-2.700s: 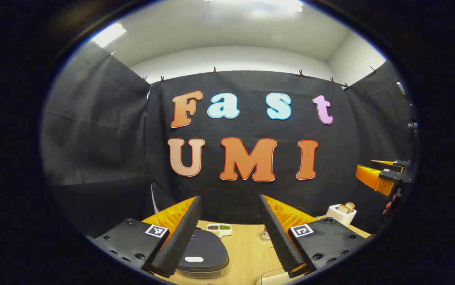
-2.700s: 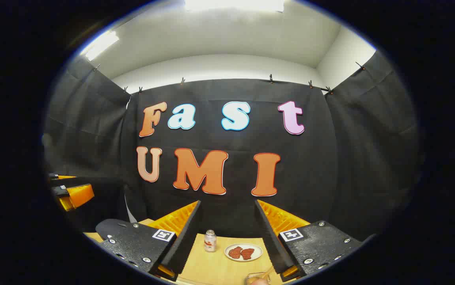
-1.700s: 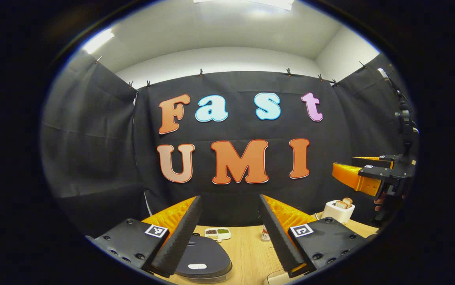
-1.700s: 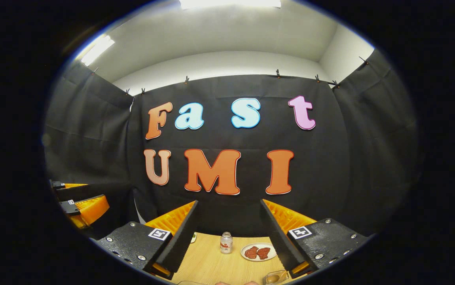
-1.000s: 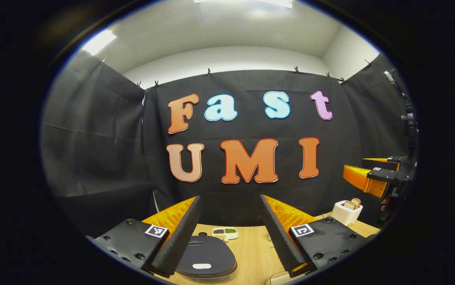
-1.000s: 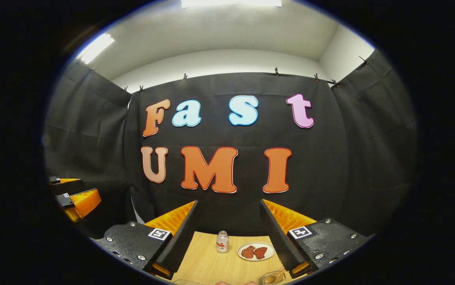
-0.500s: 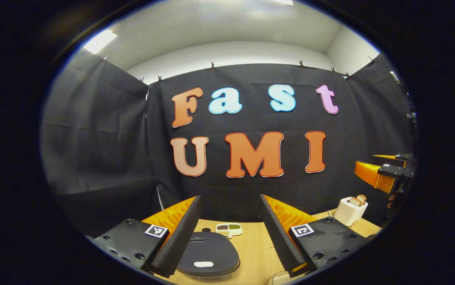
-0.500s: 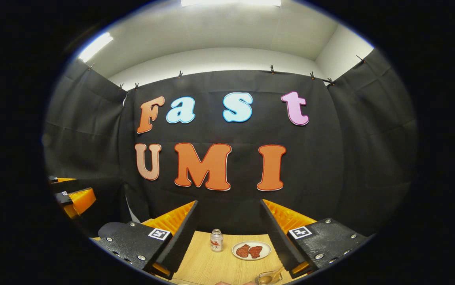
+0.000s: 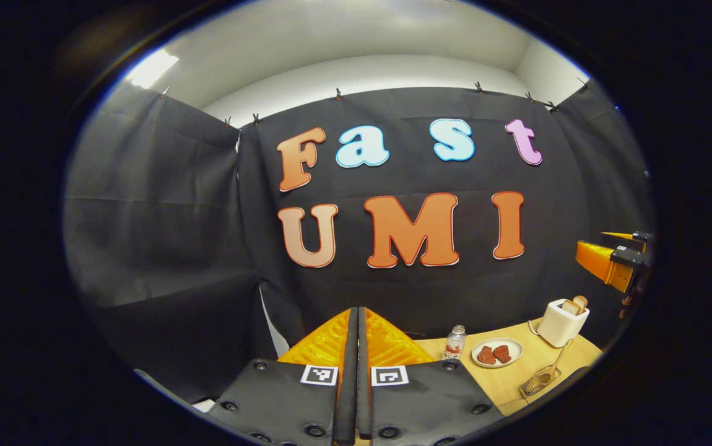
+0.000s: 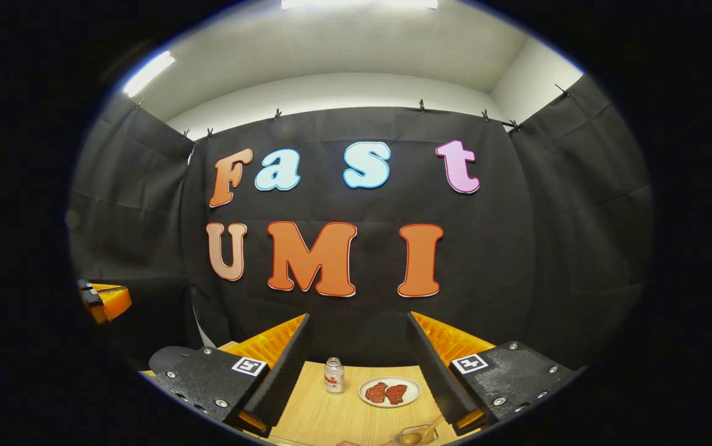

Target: Close the left gripper, press the button to open the rice cooker; take a wooden spoon from the chopstick holder with the right hand, scoop a spoonful of rice and pour it into the rice cooker, then put the wooden spoon back into the chopstick holder.

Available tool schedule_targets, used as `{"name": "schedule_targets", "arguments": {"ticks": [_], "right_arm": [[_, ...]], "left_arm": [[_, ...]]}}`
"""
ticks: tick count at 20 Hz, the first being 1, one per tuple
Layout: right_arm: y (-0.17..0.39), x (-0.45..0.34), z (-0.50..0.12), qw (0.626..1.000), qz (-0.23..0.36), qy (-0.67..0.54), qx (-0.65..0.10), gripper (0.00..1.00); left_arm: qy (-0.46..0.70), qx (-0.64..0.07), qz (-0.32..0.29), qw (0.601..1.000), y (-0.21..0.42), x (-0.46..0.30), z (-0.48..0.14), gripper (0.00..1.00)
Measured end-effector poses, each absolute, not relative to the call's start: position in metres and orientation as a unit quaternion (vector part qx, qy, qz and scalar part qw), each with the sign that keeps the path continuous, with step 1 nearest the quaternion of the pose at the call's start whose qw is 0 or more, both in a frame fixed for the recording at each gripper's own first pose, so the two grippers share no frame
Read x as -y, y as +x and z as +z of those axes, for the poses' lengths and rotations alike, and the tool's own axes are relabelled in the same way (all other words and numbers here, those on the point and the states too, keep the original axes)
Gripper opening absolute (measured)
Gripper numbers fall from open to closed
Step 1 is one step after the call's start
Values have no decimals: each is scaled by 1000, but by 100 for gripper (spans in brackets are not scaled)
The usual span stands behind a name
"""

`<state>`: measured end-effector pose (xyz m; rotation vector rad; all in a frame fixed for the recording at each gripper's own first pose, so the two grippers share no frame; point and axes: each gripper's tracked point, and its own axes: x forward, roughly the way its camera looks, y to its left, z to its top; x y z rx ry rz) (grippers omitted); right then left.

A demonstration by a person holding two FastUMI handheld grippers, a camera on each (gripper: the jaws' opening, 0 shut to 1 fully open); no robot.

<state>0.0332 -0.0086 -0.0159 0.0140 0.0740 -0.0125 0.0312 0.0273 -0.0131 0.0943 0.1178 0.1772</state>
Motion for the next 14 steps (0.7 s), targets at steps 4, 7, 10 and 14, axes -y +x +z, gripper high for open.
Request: {"name": "schedule_targets", "arguments": {"ticks": [4, 7, 10, 14], "right_arm": [[34, 12, -18, 999, -7, 5, -40, 93], [36, 14, -22, 999, -8, -1, -44, 93], [35, 19, -32, 998, -12, -3, -55, 94], [39, 26, -43, 997, -20, -5, -69, 97]], "left_arm": [[13, -139, 92, 986, 39, -36, -51, 5], [-8, -190, 100, 977, 44, -44, -72, 5], [-38, -250, 104, 962, 54, -57, -101, 6], [-83, -331, 105, 934, 58, -72, -138, 5]]}}
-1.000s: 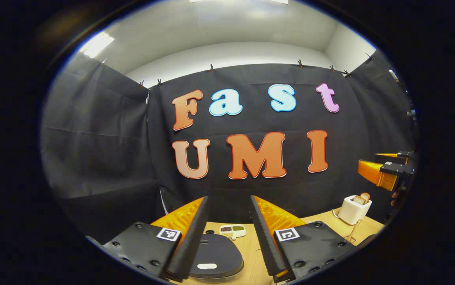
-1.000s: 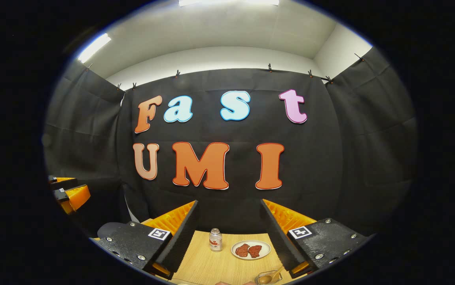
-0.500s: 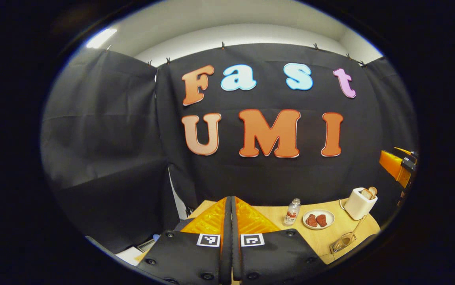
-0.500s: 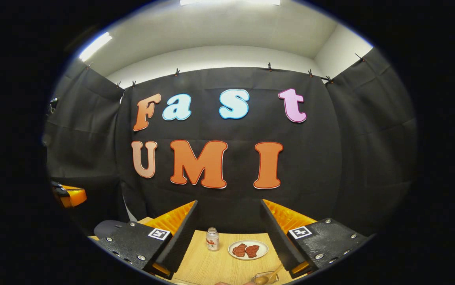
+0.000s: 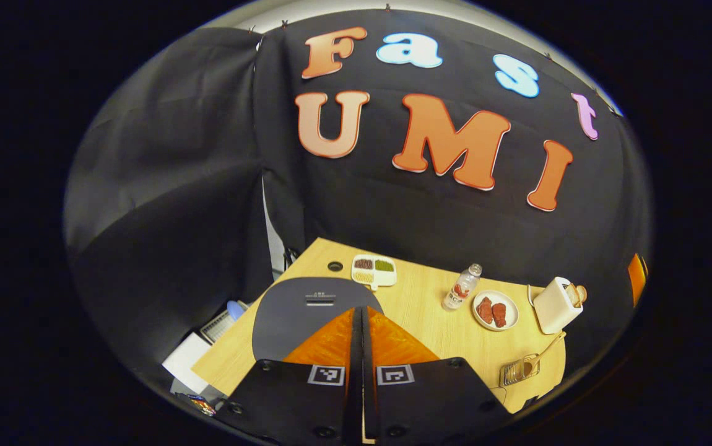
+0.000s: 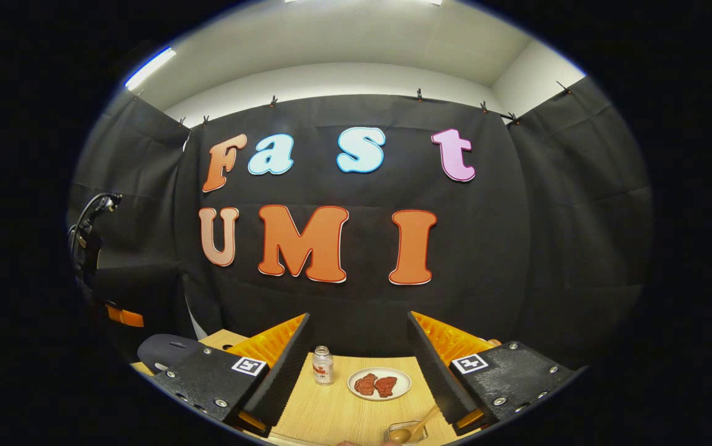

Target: Close the left gripper, press the button to open the rice cooker; take a wooden spoon from the chopstick holder with the right hand, scoop a spoonful of rice and pour it into the rice cooker, then put the wooden spoon back into the chopstick holder.

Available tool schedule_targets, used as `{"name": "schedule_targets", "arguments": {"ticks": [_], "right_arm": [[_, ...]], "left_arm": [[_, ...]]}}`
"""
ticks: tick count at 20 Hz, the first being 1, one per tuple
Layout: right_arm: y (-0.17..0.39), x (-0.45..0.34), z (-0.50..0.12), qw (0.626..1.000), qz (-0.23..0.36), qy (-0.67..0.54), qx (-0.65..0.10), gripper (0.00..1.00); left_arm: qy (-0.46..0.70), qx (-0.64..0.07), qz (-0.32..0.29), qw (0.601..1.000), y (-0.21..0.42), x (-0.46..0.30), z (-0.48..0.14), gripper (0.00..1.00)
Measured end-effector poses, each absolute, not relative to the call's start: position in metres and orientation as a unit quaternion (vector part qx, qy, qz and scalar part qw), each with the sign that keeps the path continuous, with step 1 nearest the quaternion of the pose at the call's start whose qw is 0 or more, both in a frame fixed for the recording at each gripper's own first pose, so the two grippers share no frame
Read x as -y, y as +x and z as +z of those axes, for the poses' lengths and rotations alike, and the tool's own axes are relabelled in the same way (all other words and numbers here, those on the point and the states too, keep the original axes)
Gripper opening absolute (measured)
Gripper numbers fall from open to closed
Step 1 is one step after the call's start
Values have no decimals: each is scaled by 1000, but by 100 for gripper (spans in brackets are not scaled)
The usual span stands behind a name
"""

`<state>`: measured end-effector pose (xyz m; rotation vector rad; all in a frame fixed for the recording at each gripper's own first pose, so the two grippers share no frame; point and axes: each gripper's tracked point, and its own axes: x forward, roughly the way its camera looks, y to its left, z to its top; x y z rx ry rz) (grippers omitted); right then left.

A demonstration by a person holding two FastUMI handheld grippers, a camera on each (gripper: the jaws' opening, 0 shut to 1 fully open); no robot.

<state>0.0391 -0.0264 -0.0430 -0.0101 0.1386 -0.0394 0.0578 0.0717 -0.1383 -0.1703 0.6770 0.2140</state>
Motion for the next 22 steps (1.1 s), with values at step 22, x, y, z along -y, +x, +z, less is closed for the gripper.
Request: {"name": "schedule_targets", "arguments": {"ticks": [22], "right_arm": [[35, 60, -107, 988, -59, -4, -140, 94]], "left_arm": [[-215, -557, 133, 791, 14, -92, -284, 6]]}}
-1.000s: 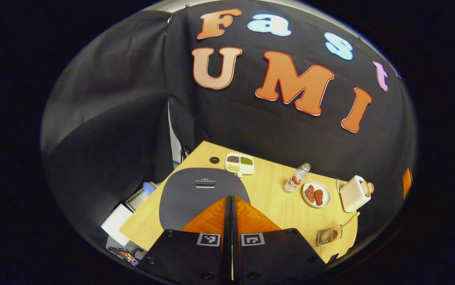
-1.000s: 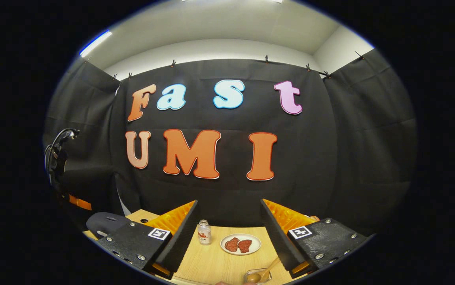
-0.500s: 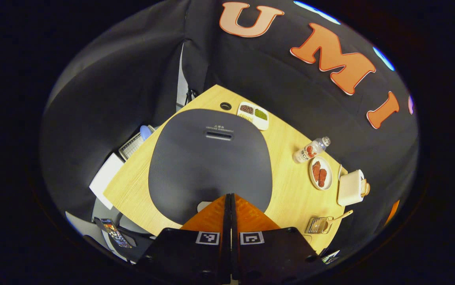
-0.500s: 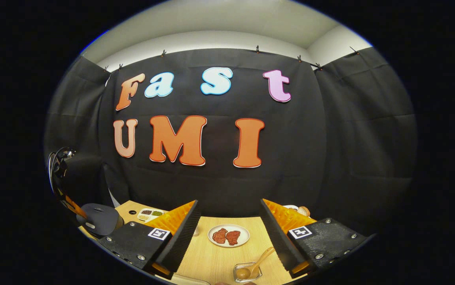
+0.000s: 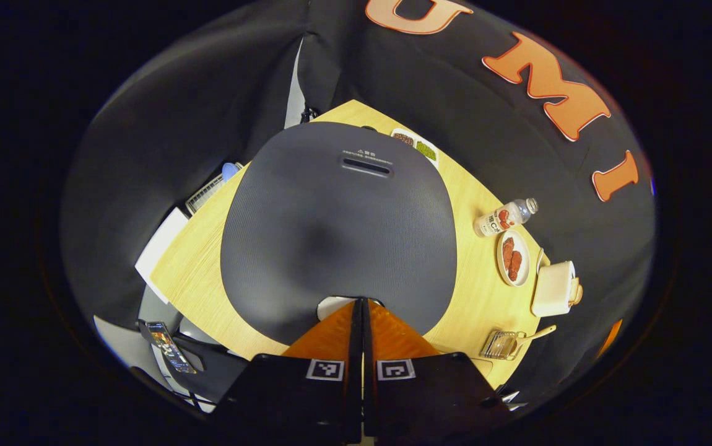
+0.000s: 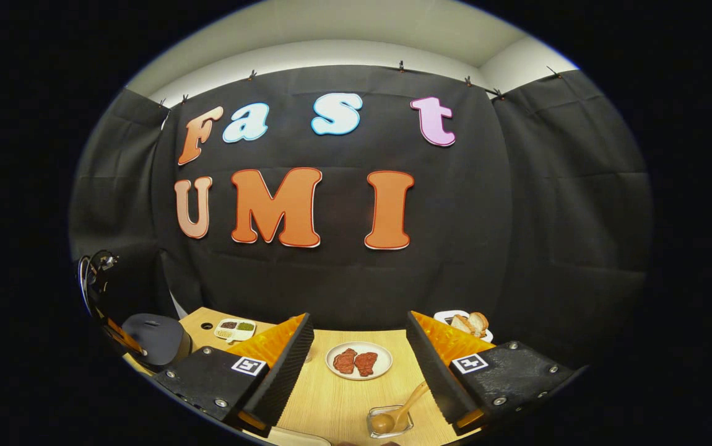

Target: Close the left gripper, press the button to open the rice cooker; take a wooden spoon from the chopstick holder with the right hand, scoop a spoonful of rice and pour it into the rice cooker, then put the wooden spoon back into the chopstick holder.

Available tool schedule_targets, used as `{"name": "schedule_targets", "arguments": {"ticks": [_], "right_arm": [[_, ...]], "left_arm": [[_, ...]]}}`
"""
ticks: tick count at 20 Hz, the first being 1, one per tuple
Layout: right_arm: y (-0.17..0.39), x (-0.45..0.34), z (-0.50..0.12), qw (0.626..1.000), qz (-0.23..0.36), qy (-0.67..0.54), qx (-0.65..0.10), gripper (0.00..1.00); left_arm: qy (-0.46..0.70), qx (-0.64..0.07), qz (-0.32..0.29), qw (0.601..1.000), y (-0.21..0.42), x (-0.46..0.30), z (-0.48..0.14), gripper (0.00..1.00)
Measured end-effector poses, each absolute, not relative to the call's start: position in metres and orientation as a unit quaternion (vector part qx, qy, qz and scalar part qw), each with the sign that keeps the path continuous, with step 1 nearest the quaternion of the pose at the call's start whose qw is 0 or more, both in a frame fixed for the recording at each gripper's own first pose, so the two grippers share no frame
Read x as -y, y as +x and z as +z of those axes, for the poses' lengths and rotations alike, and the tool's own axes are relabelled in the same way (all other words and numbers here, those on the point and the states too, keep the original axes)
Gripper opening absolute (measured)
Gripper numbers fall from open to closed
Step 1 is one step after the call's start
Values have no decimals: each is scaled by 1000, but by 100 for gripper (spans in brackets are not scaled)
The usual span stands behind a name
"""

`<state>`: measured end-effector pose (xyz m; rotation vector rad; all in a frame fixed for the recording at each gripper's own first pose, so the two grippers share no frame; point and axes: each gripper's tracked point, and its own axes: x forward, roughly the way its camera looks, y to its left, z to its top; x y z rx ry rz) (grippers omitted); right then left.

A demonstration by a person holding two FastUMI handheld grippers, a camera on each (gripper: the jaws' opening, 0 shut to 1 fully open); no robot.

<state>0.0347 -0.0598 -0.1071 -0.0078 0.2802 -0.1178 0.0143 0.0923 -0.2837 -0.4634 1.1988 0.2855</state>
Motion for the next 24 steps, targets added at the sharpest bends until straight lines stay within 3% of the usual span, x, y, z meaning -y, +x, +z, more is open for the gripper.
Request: {"name": "schedule_targets", "arguments": {"ticks": [6, 8, 9, 10, 14, 21, 23, 24], "right_arm": [[37, 47, -122, 985, -36, -2, -167, 94], [38, 45, -126, 984, -32, -1, -174, 94], [38, 45, -128, 984, -32, 1, -178, 94], [38, 44, -130, 983, -32, 3, -181, 94], [36, 45, -141, 981, -29, -1, -194, 94], [31, 58, -162, 975, -36, -1, -219, 94], [29, 63, -170, 973, -38, -1, -228, 94], [27, 66, -174, 972, -39, 1, -232, 94]], "left_arm": [[-130, -486, 140, 853, 9, -83, -269, 6], [-112, -434, 148, 882, 17, -83, -249, 2], [-108, -402, 152, 897, 24, -86, -235, 10], [-105, -375, 158, 907, 26, -90, -221, 6], [-76, -265, 167, 947, 38, -99, -155, 5], [-29, -205, 153, 966, 35, -78, -121, 4], [0, -169, 140, 976, 34, -71, -101, 7], [12, -153, 137, 979, 33, -67, -93, 16]]}}
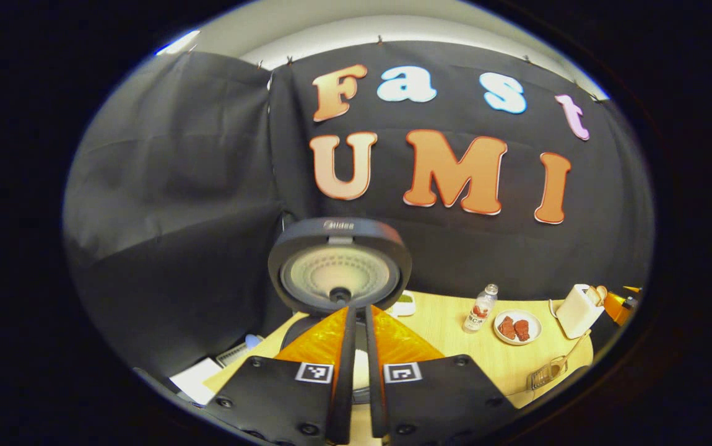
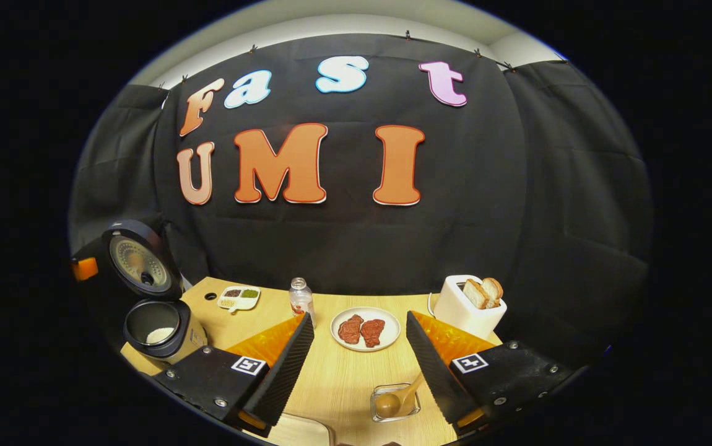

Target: Close the left gripper, press the button to open the rice cooker; take a wooden spoon from the chopstick holder with the right hand, scoop a spoonful of rice and pour it into the rice cooker, then put the wooden spoon back into the chopstick holder.

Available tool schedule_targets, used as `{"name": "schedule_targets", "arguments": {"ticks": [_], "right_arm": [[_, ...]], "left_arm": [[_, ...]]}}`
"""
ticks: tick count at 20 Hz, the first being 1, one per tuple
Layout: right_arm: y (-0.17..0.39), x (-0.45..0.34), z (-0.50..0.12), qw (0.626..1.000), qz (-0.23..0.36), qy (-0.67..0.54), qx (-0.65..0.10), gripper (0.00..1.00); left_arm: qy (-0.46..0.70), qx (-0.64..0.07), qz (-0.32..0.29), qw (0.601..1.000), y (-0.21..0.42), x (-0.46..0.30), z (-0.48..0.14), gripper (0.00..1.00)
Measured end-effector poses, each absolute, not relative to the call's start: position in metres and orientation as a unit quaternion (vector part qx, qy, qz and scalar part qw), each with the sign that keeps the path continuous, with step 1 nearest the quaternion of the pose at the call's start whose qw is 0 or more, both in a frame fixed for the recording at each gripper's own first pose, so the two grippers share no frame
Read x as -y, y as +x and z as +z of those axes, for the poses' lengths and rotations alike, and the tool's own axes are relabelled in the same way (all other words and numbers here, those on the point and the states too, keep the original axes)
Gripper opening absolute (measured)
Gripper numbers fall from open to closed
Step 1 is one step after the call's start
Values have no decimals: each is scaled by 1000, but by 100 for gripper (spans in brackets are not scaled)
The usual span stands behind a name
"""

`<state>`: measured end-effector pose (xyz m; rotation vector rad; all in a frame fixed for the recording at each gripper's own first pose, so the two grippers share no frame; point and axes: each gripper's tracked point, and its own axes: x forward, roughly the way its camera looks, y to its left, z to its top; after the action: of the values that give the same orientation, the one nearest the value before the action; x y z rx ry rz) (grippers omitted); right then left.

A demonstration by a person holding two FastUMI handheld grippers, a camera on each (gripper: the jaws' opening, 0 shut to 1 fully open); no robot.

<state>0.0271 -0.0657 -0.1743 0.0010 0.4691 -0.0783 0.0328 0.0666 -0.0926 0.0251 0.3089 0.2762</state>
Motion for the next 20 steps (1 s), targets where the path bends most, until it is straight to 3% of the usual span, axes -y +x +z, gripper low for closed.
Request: {"name": "schedule_targets", "arguments": {"ticks": [3, 4, 6, 8, 9, 12, 13, 20], "right_arm": [[24, 72, -187, 968, -42, 4, -248, 94], [22, 75, -191, 967, -44, 5, -252, 94], [19, 82, -198, 964, -48, 4, -260, 94], [16, 91, -205, 963, -54, 0, -265, 94], [16, 94, -208, 962, -56, 0, -269, 94], [12, 103, -222, 957, -60, 11, -285, 94], [11, 106, -226, 955, -61, 13, -290, 94], [1, 130, -259, 942, -69, 34, -326, 94]], "left_arm": [[50, -124, 149, 980, 27, -63, -76, 39], [54, -117, 149, 980, 25, -60, -73, 53], [50, -101, 142, 983, 22, -52, -67, 67], [53, -81, 136, 986, 18, -45, -57, 81], [57, -68, 135, 987, 16, -41, -51, 79], [61, -36, 135, 988, 9, -32, -35, 98], [60, -28, 132, 989, 7, -27, -30, 92], [61, -3, 113, 992, -2, 5, -25, 93]]}}
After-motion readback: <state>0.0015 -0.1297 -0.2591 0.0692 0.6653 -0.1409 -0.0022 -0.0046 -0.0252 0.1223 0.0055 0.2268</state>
